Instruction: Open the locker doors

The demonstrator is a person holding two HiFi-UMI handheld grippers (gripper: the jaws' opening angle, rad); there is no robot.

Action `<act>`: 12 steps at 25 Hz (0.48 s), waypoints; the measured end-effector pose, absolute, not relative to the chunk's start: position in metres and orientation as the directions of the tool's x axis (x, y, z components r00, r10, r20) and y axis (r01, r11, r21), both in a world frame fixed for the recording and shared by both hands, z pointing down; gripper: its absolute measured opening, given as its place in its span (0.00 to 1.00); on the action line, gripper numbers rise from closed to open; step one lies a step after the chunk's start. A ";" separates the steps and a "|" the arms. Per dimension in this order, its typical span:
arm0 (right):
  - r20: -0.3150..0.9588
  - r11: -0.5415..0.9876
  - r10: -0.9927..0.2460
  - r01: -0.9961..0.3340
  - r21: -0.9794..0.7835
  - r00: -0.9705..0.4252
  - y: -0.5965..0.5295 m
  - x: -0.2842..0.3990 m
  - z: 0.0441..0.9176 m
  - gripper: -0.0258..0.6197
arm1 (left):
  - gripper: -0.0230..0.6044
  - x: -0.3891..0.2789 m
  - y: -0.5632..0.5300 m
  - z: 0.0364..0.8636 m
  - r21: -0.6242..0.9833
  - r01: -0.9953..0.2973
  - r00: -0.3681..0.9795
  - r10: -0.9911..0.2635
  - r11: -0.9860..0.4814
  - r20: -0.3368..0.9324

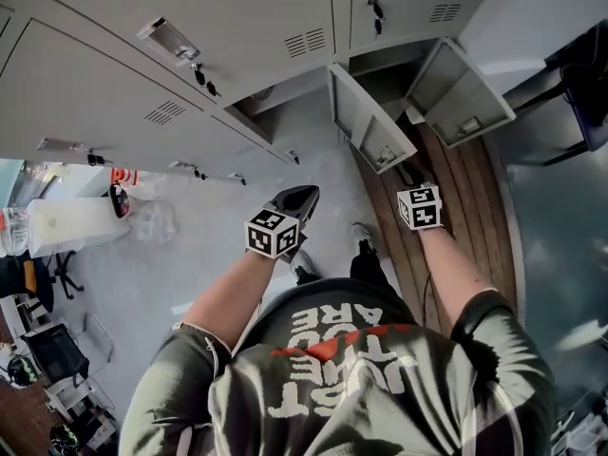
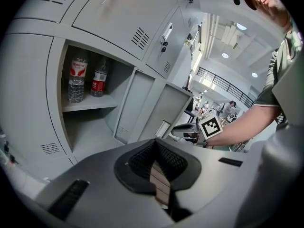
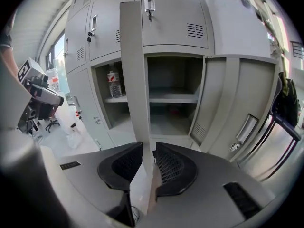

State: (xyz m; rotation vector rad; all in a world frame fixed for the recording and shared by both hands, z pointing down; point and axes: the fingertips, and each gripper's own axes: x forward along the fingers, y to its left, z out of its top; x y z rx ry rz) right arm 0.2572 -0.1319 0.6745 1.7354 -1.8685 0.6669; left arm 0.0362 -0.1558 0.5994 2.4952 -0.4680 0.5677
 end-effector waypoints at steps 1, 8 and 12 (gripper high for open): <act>0.656 0.060 -0.753 -0.998 -0.014 -0.055 -0.132 0.260 0.674 0.21 | 0.05 0.036 -0.155 0.599 0.421 -0.434 0.851 -0.210 -0.796 0.480; 0.673 0.063 -0.738 -0.998 0.005 -0.043 -0.129 0.260 0.676 0.21 | 0.05 0.031 -0.149 0.597 0.430 -0.447 0.853 -0.229 -0.784 0.469; 0.693 0.038 -0.721 -0.999 0.010 -0.021 -0.112 0.255 0.675 0.20 | 0.05 0.019 -0.146 0.590 0.429 -0.444 0.858 -0.234 -0.787 0.458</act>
